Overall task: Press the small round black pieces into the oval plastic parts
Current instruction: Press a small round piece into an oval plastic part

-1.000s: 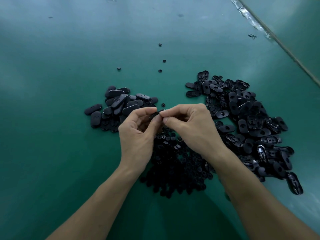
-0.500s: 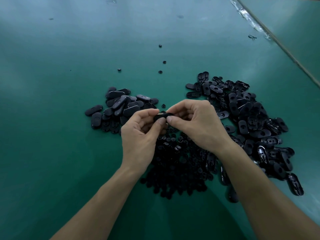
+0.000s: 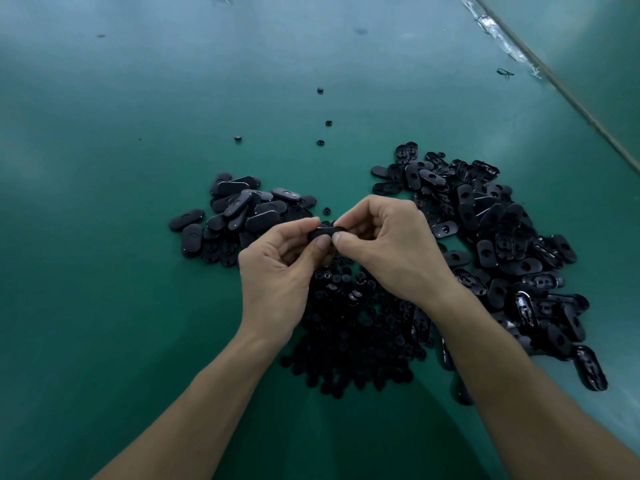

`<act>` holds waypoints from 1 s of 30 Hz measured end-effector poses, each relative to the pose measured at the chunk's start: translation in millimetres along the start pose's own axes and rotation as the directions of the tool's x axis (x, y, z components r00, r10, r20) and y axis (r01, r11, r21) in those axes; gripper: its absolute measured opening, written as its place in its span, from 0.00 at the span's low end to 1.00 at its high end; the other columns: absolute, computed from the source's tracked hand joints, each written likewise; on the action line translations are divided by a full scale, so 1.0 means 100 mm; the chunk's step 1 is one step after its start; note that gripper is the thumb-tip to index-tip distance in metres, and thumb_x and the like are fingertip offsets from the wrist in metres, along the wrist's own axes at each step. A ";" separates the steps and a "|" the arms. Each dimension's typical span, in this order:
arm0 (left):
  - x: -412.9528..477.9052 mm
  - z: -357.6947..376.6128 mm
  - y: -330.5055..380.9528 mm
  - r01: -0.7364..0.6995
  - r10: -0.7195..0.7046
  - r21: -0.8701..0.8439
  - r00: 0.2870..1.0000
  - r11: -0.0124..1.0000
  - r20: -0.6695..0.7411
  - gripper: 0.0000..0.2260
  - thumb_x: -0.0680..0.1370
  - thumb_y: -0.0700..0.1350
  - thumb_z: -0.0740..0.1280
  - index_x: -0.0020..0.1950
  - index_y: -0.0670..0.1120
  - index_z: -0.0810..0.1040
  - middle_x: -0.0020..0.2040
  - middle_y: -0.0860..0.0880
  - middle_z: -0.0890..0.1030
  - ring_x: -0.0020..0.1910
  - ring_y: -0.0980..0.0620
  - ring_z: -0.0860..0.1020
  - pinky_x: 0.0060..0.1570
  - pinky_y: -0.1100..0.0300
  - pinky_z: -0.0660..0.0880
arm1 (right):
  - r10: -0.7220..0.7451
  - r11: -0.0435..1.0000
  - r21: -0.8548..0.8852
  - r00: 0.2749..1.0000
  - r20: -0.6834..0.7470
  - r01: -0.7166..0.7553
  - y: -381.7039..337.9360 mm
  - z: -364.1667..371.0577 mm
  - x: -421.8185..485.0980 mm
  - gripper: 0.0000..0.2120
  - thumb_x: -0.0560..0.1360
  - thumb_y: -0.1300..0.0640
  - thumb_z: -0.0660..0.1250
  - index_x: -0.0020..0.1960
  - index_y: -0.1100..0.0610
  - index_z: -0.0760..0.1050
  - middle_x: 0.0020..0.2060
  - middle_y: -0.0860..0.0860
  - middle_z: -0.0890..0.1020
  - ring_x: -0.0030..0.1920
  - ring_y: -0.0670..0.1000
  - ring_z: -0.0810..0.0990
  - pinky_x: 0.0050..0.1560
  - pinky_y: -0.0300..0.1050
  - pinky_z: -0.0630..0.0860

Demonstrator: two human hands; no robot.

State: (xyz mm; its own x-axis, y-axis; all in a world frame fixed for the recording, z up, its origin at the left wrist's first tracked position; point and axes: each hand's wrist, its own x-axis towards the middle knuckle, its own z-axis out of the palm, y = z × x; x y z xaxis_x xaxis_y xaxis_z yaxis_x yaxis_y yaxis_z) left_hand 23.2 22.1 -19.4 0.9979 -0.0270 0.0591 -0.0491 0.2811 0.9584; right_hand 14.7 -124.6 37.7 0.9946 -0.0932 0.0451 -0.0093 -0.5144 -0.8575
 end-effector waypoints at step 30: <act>-0.02 -0.01 0.00 -0.105 0.110 0.076 0.992 0.992 -0.060 0.12 0.78 0.36 0.72 0.47 0.54 0.84 0.42 0.50 0.85 0.41 0.53 0.85 0.41 0.63 0.81 | -0.005 0.991 -0.136 0.998 -0.070 -0.004 0.11 -0.09 0.04 0.09 0.79 0.51 0.69 0.57 0.51 0.82 0.47 0.42 0.83 0.47 0.39 0.81 0.48 0.29 0.74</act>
State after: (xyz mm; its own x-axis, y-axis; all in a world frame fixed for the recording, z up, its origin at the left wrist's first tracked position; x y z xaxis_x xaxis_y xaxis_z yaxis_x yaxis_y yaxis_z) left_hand 21.1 23.2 -20.0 0.9872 0.0614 0.1475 -0.1572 0.2091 0.9652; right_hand 18.0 -138.4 33.0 0.9850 -0.1502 0.0854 -0.0278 -0.6255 -0.7797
